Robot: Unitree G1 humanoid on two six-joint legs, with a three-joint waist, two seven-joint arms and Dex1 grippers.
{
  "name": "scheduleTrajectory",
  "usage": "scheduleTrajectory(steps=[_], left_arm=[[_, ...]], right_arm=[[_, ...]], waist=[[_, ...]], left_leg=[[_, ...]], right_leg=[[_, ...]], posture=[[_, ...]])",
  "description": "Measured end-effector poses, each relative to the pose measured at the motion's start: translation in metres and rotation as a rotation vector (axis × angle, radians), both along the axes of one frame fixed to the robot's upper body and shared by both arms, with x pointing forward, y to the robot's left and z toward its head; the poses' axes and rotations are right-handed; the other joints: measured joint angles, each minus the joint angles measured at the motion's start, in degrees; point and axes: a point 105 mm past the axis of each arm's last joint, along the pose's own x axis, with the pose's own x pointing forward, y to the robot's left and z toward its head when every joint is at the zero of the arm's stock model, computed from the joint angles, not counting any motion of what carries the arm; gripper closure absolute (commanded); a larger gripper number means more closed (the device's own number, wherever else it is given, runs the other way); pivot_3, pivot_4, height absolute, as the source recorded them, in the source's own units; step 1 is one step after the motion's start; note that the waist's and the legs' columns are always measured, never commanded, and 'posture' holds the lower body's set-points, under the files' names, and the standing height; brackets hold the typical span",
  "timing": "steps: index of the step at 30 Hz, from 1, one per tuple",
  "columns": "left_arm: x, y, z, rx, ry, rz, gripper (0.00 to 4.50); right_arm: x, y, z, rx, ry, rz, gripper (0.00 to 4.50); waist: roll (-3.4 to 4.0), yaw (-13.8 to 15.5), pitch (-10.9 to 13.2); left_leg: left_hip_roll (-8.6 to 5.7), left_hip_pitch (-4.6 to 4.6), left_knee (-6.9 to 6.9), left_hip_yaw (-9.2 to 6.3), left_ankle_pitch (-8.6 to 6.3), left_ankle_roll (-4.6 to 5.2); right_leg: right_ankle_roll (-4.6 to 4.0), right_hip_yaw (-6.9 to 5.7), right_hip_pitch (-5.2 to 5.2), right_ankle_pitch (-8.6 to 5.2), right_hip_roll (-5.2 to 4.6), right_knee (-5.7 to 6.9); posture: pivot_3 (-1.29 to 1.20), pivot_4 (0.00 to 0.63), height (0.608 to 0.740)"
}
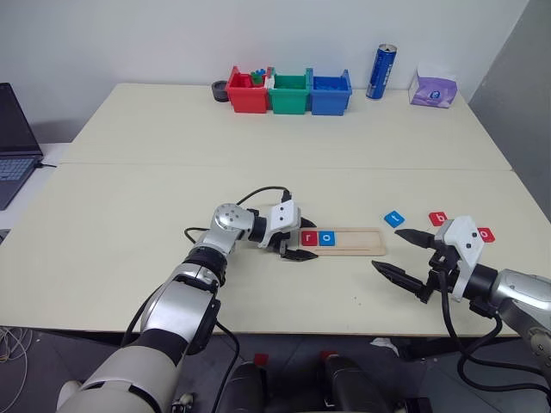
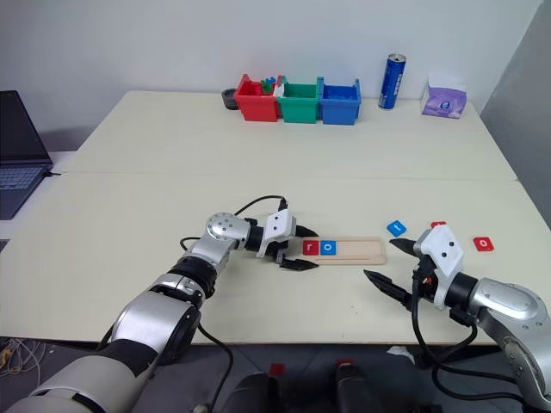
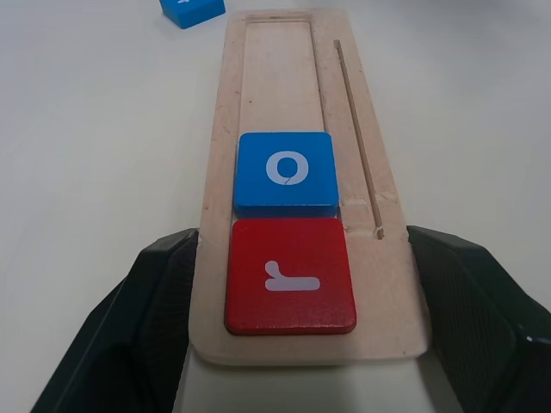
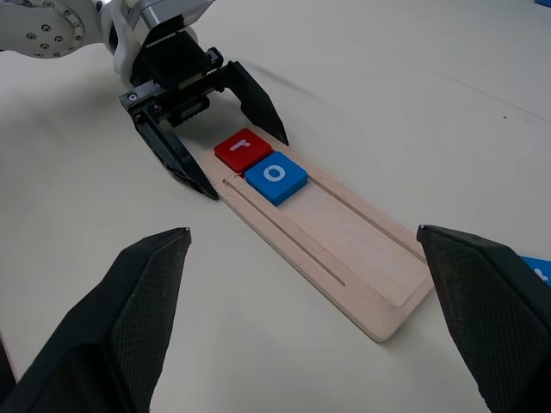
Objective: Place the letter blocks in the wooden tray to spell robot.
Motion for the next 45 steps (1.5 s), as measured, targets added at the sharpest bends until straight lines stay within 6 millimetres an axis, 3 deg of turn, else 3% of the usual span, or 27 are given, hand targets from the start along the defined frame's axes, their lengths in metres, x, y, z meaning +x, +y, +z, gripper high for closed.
scheduleTrajectory(steps=[17,18,19,27,31,34,36,39,41,45], left_arm=[[0.003,-0.006,0.001,-0.001,-0.007,0.016,1.11],[0.003,-0.006,0.001,-0.002,-0.007,0.017,0.36],[0.004,-0.007,0.002,-0.005,-0.009,0.019,0.11],[0.005,-0.007,0.007,-0.013,-0.014,0.013,0.02],[0.007,0.003,0.020,-0.032,-0.028,0.010,0.02],[0.010,0.022,0.039,-0.088,-0.069,0.054,0.02],[0.002,0.038,0.040,-0.117,-0.068,0.094,0.02],[-0.023,0.059,0.022,-0.127,0.023,0.161,0.02],[-0.039,0.063,0.017,-0.136,0.071,0.191,0.02],[-0.062,0.061,0.031,-0.177,0.083,0.223,0.02]], right_arm=[[0.006,0.002,0.003,0.003,-0.017,0.009,0.00],[0.006,0.003,0.002,0.006,-0.017,0.010,0.00],[0.006,0.003,0.002,0.007,-0.016,0.011,0.00],[0.008,0.005,0.002,0.011,-0.019,0.006,0.00],[0.008,0.005,0.001,0.016,-0.017,-0.004,0.00],[0.007,0.004,-0.002,0.022,-0.003,-0.024,0.00],[0.006,0.001,-0.005,0.026,0.006,-0.043,0.00],[0.005,-0.004,-0.008,0.032,0.015,-0.082,0.00],[0.005,-0.007,-0.010,0.025,0.015,-0.101,0.00],[0.009,-0.015,-0.015,0.001,0.012,-0.144,0.00]], waist=[[0.00,0.01,0.00],[0.00,0.01,0.00],[0.00,0.01,0.00],[0.00,0.01,0.00],[0.00,-0.15,0.00],[0.02,-0.28,-0.01],[0.11,-0.42,-0.06],[0.13,-0.35,-0.07],[0.13,-0.10,-0.07],[0.13,0.57,-0.07]], left_leg=[[-0.01,0.04,0.02,-0.01,0.00,0.00],[-0.01,0.04,0.02,-0.01,0.00,0.00],[-0.01,0.04,0.02,-0.02,0.00,0.00],[0.00,0.04,0.02,-0.02,0.00,0.00],[0.02,0.04,0.02,-0.02,0.00,0.00],[0.07,0.08,-0.01,-0.02,0.00,0.00],[0.11,0.13,-0.05,0.02,0.00,-0.01],[0.19,0.13,-0.05,-0.05,0.01,-0.03],[0.20,0.12,0.02,-0.14,0.02,-0.03],[0.12,0.39,0.10,-0.29,0.02,-0.03]], right_leg=[[-0.03,0.00,0.06,0.03,-0.01,-0.01],[-0.04,-0.01,0.06,0.03,-0.01,-0.01],[-0.04,-0.01,0.06,0.03,-0.01,0.00],[-0.05,-0.01,0.06,0.04,-0.01,0.00],[-0.06,-0.01,0.06,0.04,0.00,0.01],[-0.06,0.00,0.06,0.04,0.01,0.02],[-0.07,0.06,0.06,0.04,0.00,0.03],[-0.08,0.04,0.06,0.05,-0.03,0.06],[-0.08,0.05,0.09,0.04,-0.07,0.08],[0.18,0.01,0.53,-0.10,-0.21,-0.01]], posture=[[0.00,0.150,0.740],[0.00,0.150,0.740],[0.00,0.150,0.740],[0.00,0.150,0.740],[0.00,0.150,0.740],[0.00,0.150,0.740],[0.00,0.150,0.740],[0.00,0.150,0.740],[0.00,0.150,0.740],[0.00,0.150,0.740]])
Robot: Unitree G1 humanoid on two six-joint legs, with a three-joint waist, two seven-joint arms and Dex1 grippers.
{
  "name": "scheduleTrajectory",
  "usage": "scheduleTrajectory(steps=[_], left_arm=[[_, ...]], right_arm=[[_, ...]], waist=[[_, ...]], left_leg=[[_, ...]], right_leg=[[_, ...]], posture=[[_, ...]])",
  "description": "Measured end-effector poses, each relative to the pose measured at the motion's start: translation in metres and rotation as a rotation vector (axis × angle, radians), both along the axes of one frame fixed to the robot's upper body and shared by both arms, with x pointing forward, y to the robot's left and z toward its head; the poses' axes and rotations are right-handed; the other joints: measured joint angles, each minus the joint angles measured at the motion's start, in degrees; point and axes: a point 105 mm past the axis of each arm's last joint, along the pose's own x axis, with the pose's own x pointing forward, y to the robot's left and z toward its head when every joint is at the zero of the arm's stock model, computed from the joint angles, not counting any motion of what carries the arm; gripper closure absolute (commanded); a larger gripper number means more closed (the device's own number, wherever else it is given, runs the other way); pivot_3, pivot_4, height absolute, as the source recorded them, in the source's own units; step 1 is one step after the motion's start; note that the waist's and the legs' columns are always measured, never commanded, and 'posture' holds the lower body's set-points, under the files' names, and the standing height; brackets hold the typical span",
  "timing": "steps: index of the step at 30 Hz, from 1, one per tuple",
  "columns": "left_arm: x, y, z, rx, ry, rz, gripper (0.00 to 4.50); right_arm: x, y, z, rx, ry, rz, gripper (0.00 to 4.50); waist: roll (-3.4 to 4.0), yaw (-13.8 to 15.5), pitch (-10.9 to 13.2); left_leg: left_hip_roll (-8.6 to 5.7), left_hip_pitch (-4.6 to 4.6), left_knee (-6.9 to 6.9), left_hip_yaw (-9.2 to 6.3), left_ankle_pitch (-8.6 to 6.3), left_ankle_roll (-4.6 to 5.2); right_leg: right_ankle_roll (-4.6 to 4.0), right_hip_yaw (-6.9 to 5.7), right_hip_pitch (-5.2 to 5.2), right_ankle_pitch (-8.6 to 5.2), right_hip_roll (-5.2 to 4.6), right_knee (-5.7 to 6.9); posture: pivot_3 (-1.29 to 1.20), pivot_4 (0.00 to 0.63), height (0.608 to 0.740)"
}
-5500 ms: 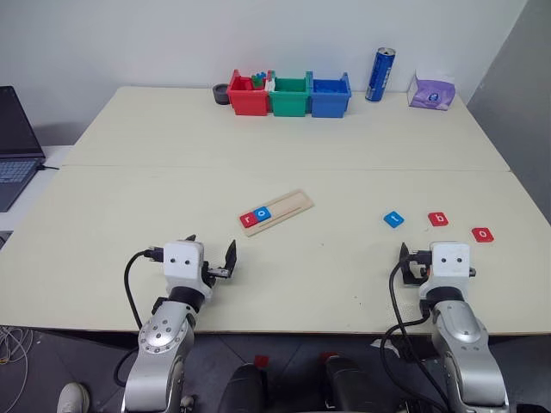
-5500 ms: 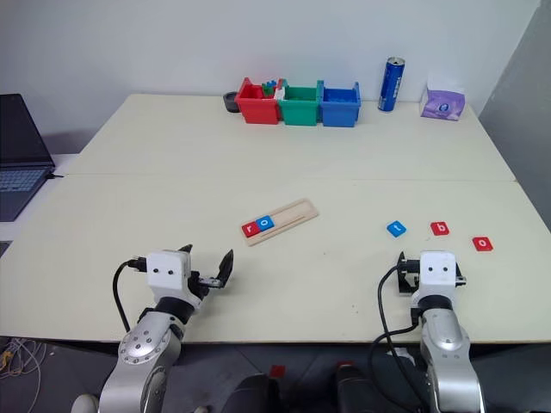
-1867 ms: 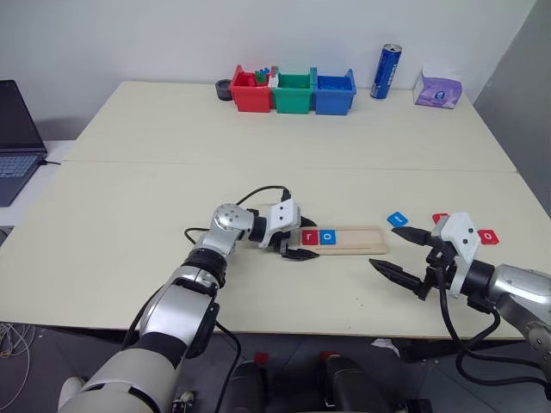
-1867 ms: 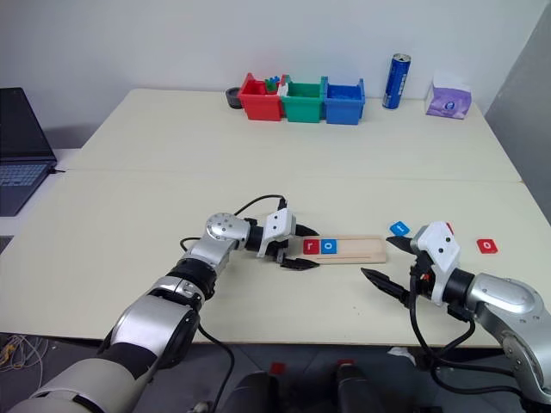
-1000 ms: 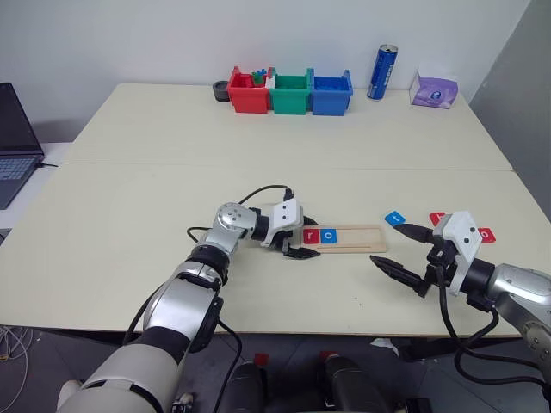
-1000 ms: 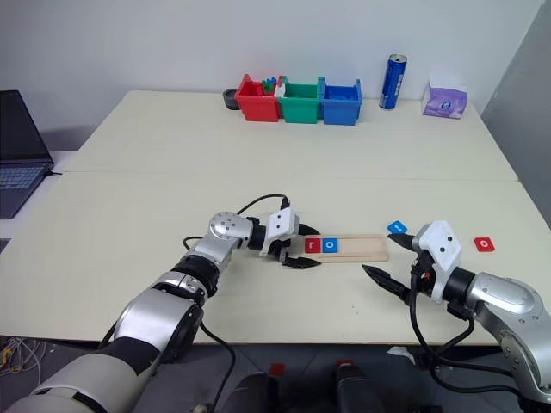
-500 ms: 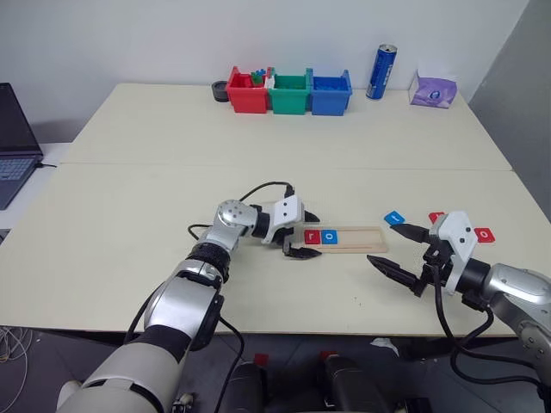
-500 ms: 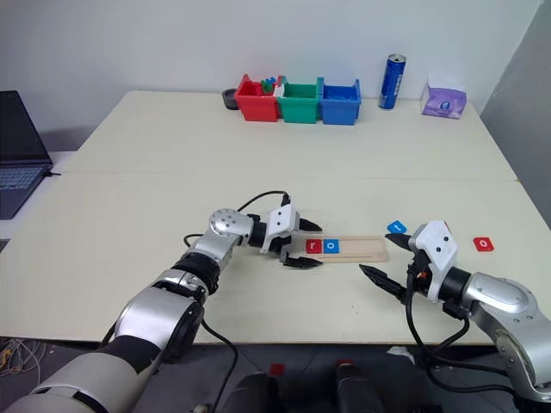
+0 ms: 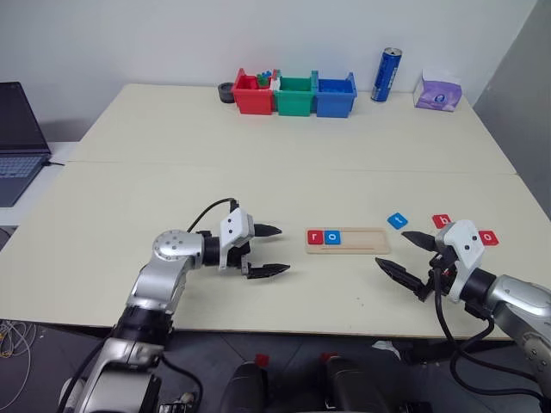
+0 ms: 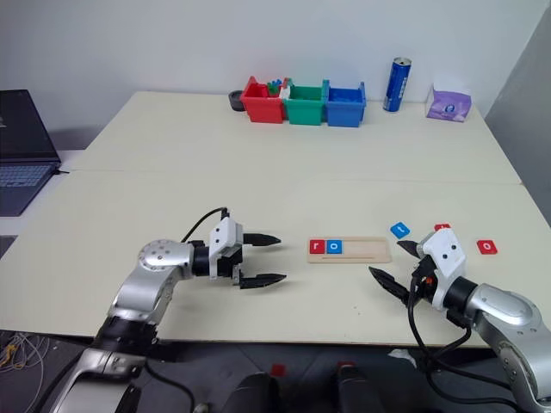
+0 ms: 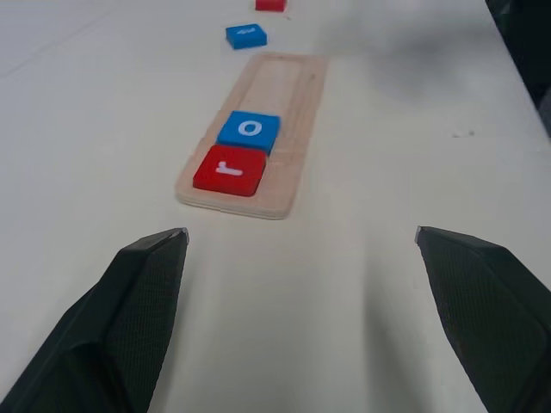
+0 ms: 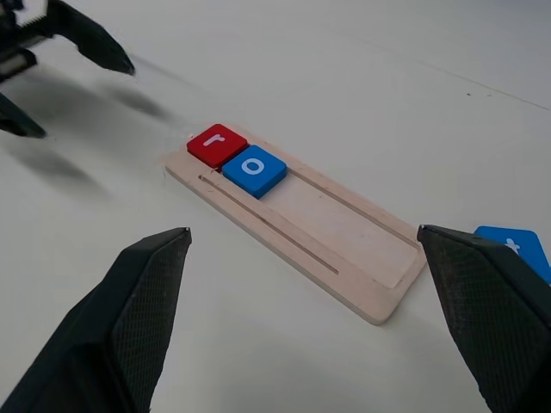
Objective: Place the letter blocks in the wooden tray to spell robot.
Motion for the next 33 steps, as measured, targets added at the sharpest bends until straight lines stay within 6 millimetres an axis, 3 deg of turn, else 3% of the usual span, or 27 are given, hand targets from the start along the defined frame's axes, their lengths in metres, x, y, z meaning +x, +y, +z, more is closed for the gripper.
scheduleTrajectory(steps=[4,11,18,25,33], left_arm=[[-0.001,-0.004,0.010,-0.024,-0.017,0.042,0.02],[0.002,-0.002,0.008,-0.047,-0.005,0.142,0.02],[-0.016,-0.007,0.007,-0.084,0.031,0.145,0.02],[-0.024,-0.006,0.031,-0.200,-0.002,0.157,0.02],[-0.038,-0.012,0.034,-0.224,0.017,0.120,0.02]], right_arm=[[0.011,-0.010,-0.001,-0.002,-0.016,-0.053,0.00],[0.022,-0.023,-0.005,-0.040,-0.024,-0.132,0.00],[0.043,-0.040,-0.010,-0.023,-0.019,-0.274,0.00],[0.047,-0.044,-0.017,-0.009,-0.011,-0.299,0.00],[0.065,-0.044,-0.024,0.007,0.006,-0.310,0.00]], waist=[[0.00,-0.02,0.00],[0.00,-0.55,0.00],[0.00,-0.70,0.00],[0.00,-0.69,0.00],[0.00,-0.81,0.00]], left_leg=[[-0.09,0.31,0.00,0.34,0.00,0.01],[-0.01,0.33,-0.14,0.34,0.00,0.01],[-0.02,0.35,-0.15,0.38,0.00,0.01],[-0.03,0.35,-0.14,0.40,0.00,0.01],[-0.02,0.37,-0.16,0.41,0.00,0.01]], right_leg=[[0.10,0.09,0.13,0.02,0.03,-0.01],[0.02,0.11,0.07,0.02,0.17,-0.01],[-0.05,0.17,0.07,0.06,0.16,-0.01],[0.04,0.19,0.07,0.01,0.15,-0.02],[-0.04,0.19,0.06,0.04,0.17,-0.01]], posture=[[0.00,0.150,0.740],[0.00,0.150,0.740],[0.00,0.150,0.740],[0.00,0.150,0.740],[0.00,0.150,0.740]])
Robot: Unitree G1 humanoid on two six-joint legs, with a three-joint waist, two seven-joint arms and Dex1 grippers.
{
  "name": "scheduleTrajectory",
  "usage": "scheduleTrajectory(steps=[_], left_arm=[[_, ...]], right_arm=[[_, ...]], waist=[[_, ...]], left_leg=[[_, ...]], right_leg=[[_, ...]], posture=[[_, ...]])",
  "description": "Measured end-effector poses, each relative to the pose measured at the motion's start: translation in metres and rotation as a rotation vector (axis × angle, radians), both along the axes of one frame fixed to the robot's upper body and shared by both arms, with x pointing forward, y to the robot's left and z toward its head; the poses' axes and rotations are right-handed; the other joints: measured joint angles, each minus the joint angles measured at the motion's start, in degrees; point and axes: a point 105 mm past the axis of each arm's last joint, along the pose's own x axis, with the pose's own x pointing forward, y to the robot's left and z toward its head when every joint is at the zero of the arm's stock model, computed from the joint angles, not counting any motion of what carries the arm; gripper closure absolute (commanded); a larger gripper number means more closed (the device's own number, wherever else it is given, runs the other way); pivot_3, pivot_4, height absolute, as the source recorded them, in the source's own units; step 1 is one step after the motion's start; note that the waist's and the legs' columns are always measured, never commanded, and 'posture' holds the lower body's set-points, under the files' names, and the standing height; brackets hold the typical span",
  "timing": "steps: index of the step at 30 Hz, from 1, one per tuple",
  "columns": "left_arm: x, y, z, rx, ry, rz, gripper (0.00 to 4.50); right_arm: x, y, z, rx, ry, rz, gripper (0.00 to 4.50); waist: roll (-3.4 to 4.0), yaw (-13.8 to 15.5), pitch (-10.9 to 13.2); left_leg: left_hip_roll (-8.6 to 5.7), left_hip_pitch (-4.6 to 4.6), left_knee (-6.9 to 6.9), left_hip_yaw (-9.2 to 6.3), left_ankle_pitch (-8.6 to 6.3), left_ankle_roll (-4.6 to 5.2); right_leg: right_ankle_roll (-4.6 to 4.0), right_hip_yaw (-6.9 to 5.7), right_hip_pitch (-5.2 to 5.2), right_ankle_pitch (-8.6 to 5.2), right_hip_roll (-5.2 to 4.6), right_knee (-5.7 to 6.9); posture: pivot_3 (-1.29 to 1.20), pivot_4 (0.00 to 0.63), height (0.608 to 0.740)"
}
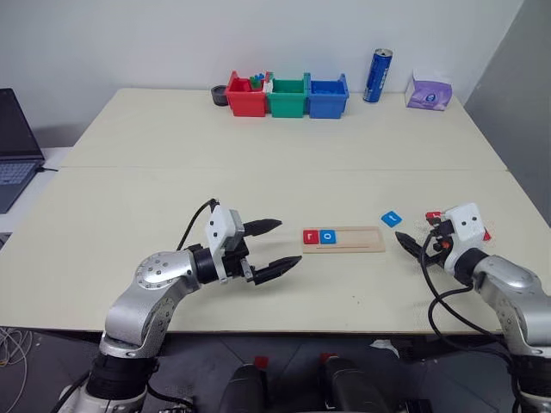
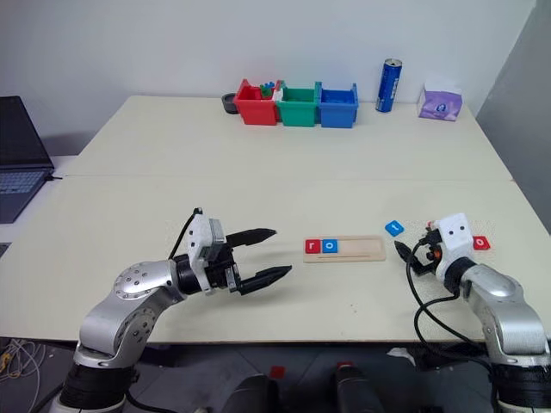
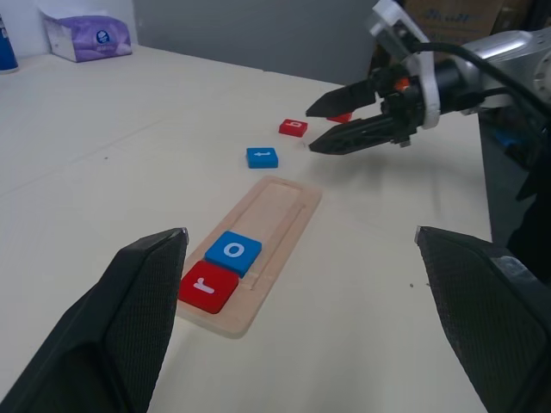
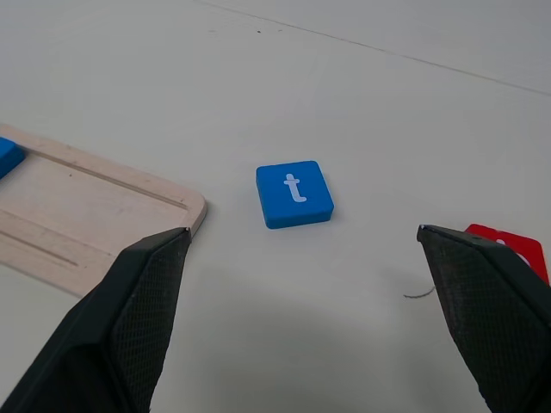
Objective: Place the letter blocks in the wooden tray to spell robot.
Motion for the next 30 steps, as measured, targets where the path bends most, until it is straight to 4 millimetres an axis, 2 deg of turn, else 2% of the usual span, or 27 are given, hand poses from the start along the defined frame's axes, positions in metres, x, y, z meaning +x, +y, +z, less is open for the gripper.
scheduleTrajectory(steps=[6,10,12,17,22,25,30], left_arm=[[-0.002,-0.001,-0.002,0.011,0.006,-0.011,0.02],[-0.003,-0.001,-0.002,0.012,0.007,-0.014,0.02],[-0.003,-0.001,-0.002,0.013,0.008,-0.015,0.02],[-0.005,-0.004,-0.004,0.017,0.016,-0.032,0.02],[-0.006,-0.007,-0.006,0.018,0.020,-0.046,0.02],[-0.007,-0.009,-0.007,0.019,0.023,-0.055,0.00],[-0.007,-0.008,-0.007,0.022,0.021,-0.055,0.00]], right_arm=[[0.014,-0.009,-0.002,-0.013,-0.002,-0.052,0.00],[0.023,-0.040,-0.010,-0.030,0.013,-0.226,0.00],[0.025,-0.048,-0.011,-0.015,0.009,-0.278,0.00],[0.028,-0.047,-0.024,0.037,0.025,-0.338,0.00],[0.036,-0.047,-0.026,0.117,0.030,-0.371,0.00],[0.040,-0.052,-0.025,0.138,0.029,-0.403,0.62],[0.042,-0.065,-0.026,0.149,0.017,-0.466,2.36]], waist=[[0.00,0.04,0.00],[0.00,0.04,0.00],[0.00,0.04,0.00],[0.00,-0.06,0.00],[0.00,-0.07,0.00],[0.00,-0.05,0.00],[0.00,-0.05,0.00]], left_leg=[[-0.02,0.00,0.00,0.02,0.00,0.00],[-0.03,-0.01,-0.01,0.05,0.00,0.00],[-0.02,-0.01,-0.02,0.04,0.00,0.00],[0.00,0.00,-0.05,0.05,0.00,0.00],[-0.01,0.02,-0.04,0.08,0.00,0.00],[-0.01,0.02,-0.03,0.08,0.00,0.00],[-0.01,0.01,-0.03,0.09,0.00,0.00]], right_leg=[[-0.02,0.01,0.00,0.01,-0.01,-0.02],[-0.06,0.03,0.00,0.03,-0.02,-0.03],[-0.06,0.03,0.00,0.04,-0.01,-0.03],[-0.07,0.04,-0.02,0.03,0.01,-0.03],[-0.06,0.07,-0.01,0.03,0.00,-0.03],[-0.06,0.07,-0.01,0.03,0.00,-0.03],[-0.06,0.08,-0.01,0.03,0.00,-0.04]], posture=[[0.00,0.150,0.740],[0.00,0.150,0.740],[0.00,0.150,0.740],[0.00,0.150,0.740],[0.00,0.150,0.740],[0.00,0.150,0.740],[0.00,0.150,0.740]])
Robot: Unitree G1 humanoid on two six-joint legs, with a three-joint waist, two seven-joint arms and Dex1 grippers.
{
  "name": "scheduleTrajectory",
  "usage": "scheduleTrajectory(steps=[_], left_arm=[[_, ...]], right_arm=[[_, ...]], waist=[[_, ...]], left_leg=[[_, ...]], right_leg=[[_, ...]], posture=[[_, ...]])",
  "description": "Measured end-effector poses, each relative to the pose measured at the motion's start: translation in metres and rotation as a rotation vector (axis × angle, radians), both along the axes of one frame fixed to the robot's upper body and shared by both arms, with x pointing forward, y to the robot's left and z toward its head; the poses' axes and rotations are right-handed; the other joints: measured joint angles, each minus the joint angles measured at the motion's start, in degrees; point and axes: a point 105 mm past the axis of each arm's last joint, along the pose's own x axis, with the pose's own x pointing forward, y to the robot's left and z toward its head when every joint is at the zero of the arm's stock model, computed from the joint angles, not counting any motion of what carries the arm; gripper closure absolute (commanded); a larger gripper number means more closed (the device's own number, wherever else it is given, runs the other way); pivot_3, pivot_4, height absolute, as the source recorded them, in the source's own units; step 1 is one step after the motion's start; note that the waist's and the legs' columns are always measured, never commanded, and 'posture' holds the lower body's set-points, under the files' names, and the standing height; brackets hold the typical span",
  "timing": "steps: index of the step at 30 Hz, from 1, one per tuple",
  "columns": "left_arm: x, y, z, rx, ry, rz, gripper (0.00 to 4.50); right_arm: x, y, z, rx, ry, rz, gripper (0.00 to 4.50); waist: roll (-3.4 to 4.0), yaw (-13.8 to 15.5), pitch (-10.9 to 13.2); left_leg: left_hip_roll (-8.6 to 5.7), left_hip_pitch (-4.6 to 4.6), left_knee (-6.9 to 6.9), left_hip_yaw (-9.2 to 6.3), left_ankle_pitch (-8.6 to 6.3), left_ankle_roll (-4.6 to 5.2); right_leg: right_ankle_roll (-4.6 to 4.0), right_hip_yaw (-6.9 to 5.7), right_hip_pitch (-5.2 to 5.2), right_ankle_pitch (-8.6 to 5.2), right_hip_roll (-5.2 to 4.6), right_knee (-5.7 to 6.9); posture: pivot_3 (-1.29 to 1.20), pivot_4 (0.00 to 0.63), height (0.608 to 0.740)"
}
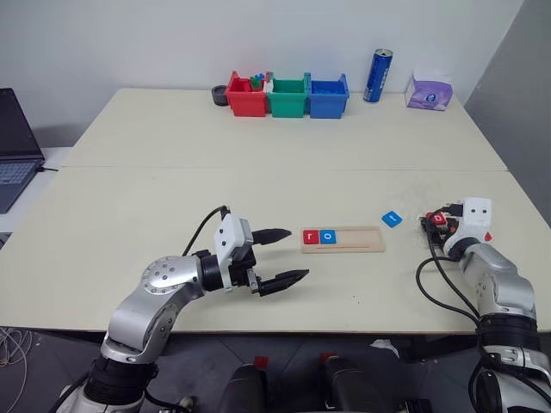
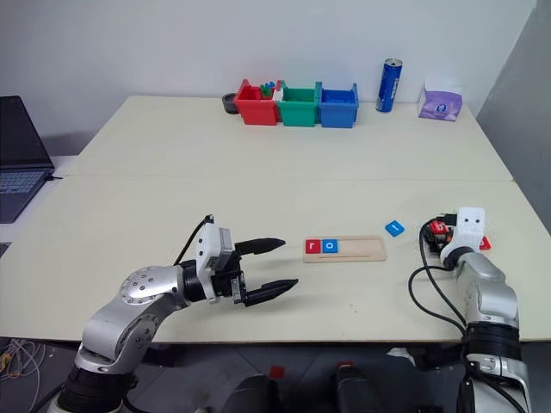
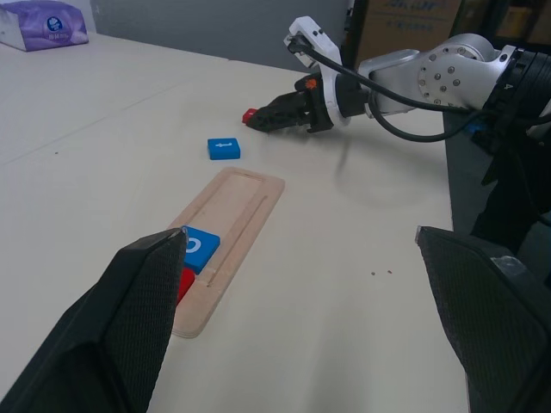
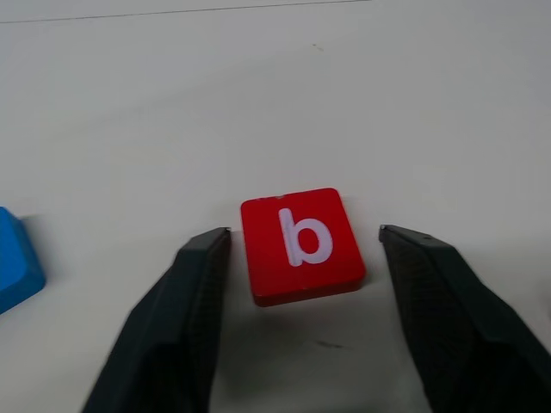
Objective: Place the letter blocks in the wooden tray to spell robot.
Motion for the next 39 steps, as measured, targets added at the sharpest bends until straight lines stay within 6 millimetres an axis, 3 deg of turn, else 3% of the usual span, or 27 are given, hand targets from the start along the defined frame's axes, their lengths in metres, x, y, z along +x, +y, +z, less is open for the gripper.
scheduleTrajectory(steps=[2,7,11,16,19,23,32,36,39], left_arm=[[0.000,0.000,0.000,0.000,0.000,0.000,0.00],[0.000,0.000,0.000,0.000,0.000,0.000,0.00],[-0.002,0.000,-0.002,0.002,0.008,-0.001,0.00],[-0.006,0.002,-0.007,0.013,0.027,-0.010,0.00],[-0.007,0.001,-0.007,0.013,0.027,-0.018,0.00],[-0.008,0.000,-0.008,0.014,0.032,-0.025,0.00],[-0.006,-0.001,-0.006,0.019,0.023,-0.028,0.00],[-0.007,-0.001,-0.006,0.020,0.023,-0.033,0.00],[-0.008,-0.001,-0.007,0.020,0.023,-0.047,0.00]], right_arm=[[0.000,-0.003,0.000,-0.003,-0.001,-0.017,3.01],[-0.006,-0.004,0.000,-0.022,0.017,-0.036,3.03],[-0.031,0.005,0.001,-0.054,0.081,-0.049,3.03],[-0.078,0.050,-0.001,-0.028,0.182,-0.029,3.03],[-0.091,0.070,-0.002,0.012,0.220,-0.028,3.03],[-0.101,0.084,-0.002,0.041,0.253,-0.052,3.03],[-0.106,0.092,0.001,0.034,0.313,0.012,0.01],[-0.107,0.077,0.007,-0.019,0.341,0.040,0.01],[-0.101,0.055,0.039,-0.142,0.283,0.084,0.01]], waist=[[0.00,0.00,0.00],[0.00,0.13,0.00],[0.02,0.27,-0.01],[0.05,0.09,-0.04],[0.04,-0.12,-0.05],[-0.03,-0.05,-0.11],[-0.07,-0.05,-0.13],[-0.01,0.04,-0.07],[0.07,-0.01,0.00]], left_leg=[[0.00,0.00,0.00,-0.01,0.00,0.00],[0.01,-0.03,-0.01,-0.05,0.00,0.00],[0.04,-0.08,-0.08,-0.15,0.00,0.00],[0.16,-0.06,-0.15,-0.35,-0.01,-0.01],[0.15,-0.01,-0.14,-0.30,-0.01,-0.01],[0.13,-0.02,-0.14,-0.30,-0.01,-0.02],[0.08,-0.04,-0.16,-0.25,-0.01,-0.01],[0.03,-0.10,-0.15,-0.17,-0.01,-0.01],[-0.05,-0.11,-0.15,-0.06,-0.02,0.00]], right_leg=[[0.00,0.00,0.00,0.00,0.00,0.00],[0.01,-0.02,0.00,-0.01,0.00,-0.02],[-0.07,0.02,-0.02,-0.08,-0.02,-0.03],[-0.09,-0.05,-0.04,-0.23,0.07,0.01],[-0.09,-0.04,-0.03,-0.23,0.09,0.01],[-0.09,-0.05,-0.03,-0.23,0.08,-0.01],[-0.10,-0.10,-0.04,-0.24,0.04,-0.06],[-0.09,-0.13,-0.08,-0.24,-0.01,-0.08],[-0.05,-0.10,-0.11,-0.22,-0.05,-0.13]], posture=[[0.00,0.150,0.740],[0.00,0.150,0.740],[0.00,0.150,0.740],[0.00,0.150,0.740],[0.00,0.150,0.740],[0.00,0.150,0.740],[0.00,0.150,0.740],[0.00,0.150,0.740],[0.00,0.150,0.740]])
